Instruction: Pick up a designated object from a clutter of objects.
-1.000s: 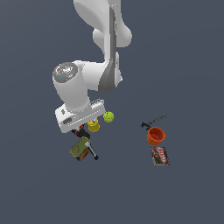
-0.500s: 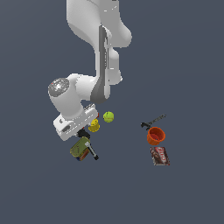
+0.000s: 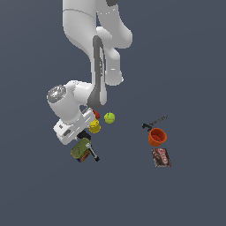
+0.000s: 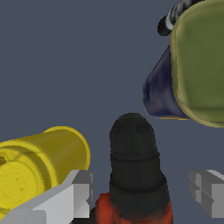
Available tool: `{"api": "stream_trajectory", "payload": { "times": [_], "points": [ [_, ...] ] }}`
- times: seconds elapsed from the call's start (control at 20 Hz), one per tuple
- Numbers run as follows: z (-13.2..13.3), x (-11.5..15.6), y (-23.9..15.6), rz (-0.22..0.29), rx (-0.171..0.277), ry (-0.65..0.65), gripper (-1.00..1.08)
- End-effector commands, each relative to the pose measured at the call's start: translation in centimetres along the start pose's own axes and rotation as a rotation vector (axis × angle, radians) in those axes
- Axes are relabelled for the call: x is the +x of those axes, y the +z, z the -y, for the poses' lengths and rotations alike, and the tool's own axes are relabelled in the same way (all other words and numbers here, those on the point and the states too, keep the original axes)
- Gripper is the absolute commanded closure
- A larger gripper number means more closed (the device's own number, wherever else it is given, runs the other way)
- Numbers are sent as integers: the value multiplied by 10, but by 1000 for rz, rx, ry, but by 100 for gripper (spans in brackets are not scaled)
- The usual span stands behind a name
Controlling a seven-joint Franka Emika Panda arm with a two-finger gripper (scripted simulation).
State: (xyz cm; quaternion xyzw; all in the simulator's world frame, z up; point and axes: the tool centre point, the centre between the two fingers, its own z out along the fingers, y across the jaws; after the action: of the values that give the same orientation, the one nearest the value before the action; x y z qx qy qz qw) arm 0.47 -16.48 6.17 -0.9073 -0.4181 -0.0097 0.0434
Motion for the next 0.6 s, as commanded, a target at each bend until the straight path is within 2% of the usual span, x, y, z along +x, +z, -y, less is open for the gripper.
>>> {"api": "stream_trajectory", "payload": {
  "times": [0.0, 0.55],
  "points": [
    [-1, -2, 4, -5, 1, -16, -60],
    [-1, -3, 18, -7, 2, -22, -60]
  ]
}}
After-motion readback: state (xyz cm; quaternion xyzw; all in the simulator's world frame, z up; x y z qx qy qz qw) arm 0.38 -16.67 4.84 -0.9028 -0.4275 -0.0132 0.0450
